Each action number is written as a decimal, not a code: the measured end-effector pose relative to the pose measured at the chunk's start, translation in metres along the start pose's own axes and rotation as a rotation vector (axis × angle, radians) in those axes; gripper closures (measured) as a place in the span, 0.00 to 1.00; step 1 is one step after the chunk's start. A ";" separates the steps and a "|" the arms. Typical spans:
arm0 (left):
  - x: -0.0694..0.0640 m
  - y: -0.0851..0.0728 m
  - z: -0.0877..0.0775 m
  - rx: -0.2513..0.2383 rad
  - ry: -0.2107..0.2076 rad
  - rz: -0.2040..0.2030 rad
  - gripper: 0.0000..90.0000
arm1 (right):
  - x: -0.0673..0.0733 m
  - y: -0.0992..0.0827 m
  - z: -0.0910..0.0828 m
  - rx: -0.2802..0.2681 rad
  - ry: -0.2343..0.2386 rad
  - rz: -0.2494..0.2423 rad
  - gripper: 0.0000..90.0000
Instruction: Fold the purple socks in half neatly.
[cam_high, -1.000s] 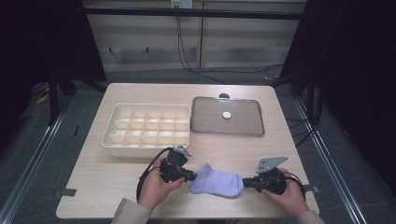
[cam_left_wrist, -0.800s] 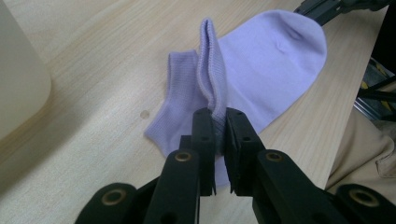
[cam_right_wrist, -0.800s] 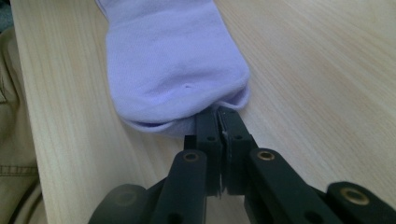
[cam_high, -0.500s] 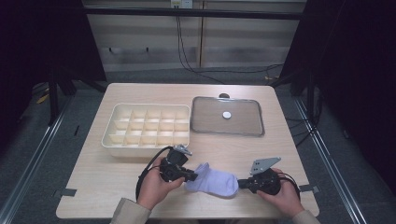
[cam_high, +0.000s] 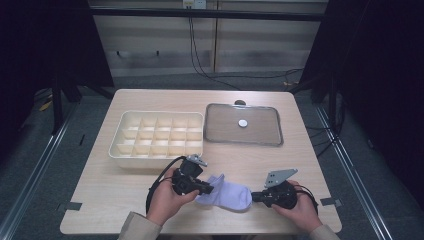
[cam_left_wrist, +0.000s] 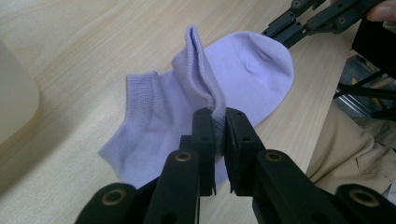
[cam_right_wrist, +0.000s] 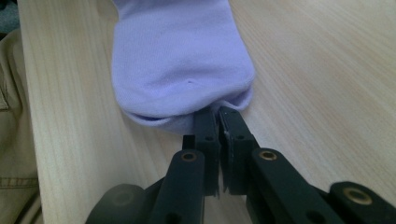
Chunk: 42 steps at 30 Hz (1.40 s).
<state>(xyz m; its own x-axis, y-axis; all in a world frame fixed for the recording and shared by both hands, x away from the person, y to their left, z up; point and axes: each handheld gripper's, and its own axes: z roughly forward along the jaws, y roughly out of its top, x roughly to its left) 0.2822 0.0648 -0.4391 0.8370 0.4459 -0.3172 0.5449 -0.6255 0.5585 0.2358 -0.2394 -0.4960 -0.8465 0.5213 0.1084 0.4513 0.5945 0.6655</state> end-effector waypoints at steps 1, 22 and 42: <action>0.000 0.000 0.000 0.005 0.005 -0.002 0.92 | 0.000 0.000 0.000 0.000 0.000 0.000 0.96; 0.033 -0.016 0.002 0.024 0.194 -0.139 0.72 | 0.000 0.000 0.001 -0.003 0.006 -0.002 0.95; 0.033 -0.012 0.026 0.099 0.203 -0.094 0.91 | 0.000 0.000 0.001 -0.007 0.005 -0.001 0.95</action>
<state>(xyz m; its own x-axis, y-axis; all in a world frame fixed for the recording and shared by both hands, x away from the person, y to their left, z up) 0.3042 0.0704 -0.4760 0.7601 0.6189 -0.1980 0.6309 -0.6299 0.4530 0.2366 -0.2385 -0.4967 -0.8485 0.5174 0.1114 0.4483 0.5908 0.6708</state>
